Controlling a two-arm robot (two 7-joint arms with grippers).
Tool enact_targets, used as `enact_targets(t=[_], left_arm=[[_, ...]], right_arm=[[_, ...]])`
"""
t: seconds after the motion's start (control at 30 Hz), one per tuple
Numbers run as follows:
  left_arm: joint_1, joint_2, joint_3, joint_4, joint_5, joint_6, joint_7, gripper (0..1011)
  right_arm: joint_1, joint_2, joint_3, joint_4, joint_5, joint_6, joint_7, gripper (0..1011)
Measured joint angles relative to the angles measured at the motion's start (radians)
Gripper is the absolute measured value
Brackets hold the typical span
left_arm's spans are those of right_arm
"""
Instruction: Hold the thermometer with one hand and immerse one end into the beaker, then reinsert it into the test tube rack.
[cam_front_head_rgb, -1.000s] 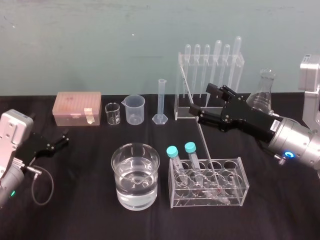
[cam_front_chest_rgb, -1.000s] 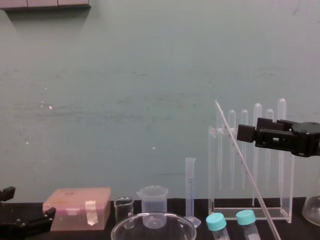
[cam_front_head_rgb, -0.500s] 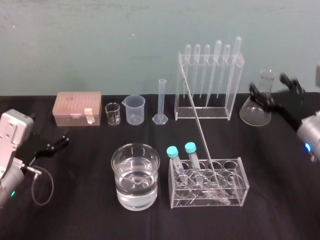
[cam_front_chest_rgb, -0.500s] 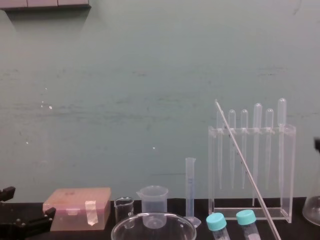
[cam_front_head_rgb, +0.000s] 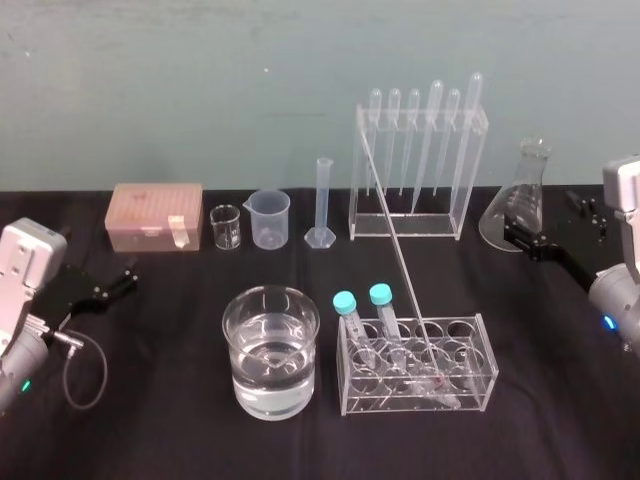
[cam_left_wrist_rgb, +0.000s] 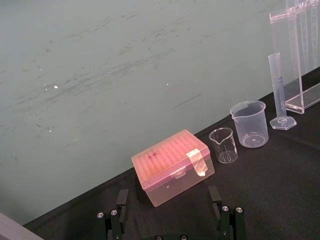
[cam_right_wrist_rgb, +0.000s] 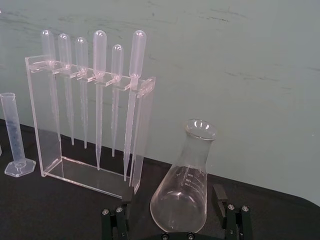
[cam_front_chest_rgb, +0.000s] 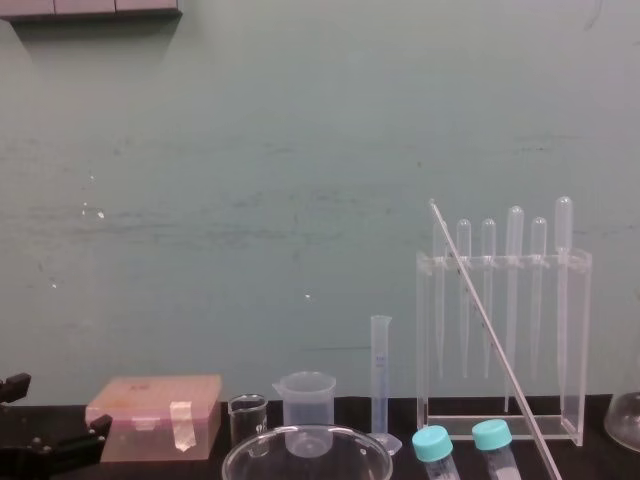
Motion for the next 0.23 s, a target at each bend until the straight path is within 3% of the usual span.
enact_targets(t=[0.23], left_arm=[[0.000,0.000,0.000,0.000,0.000,0.000,0.000,1008]], right_arm=[[0.000,0.000,0.001,-0.001,0.001,0.000,-0.002,1003]])
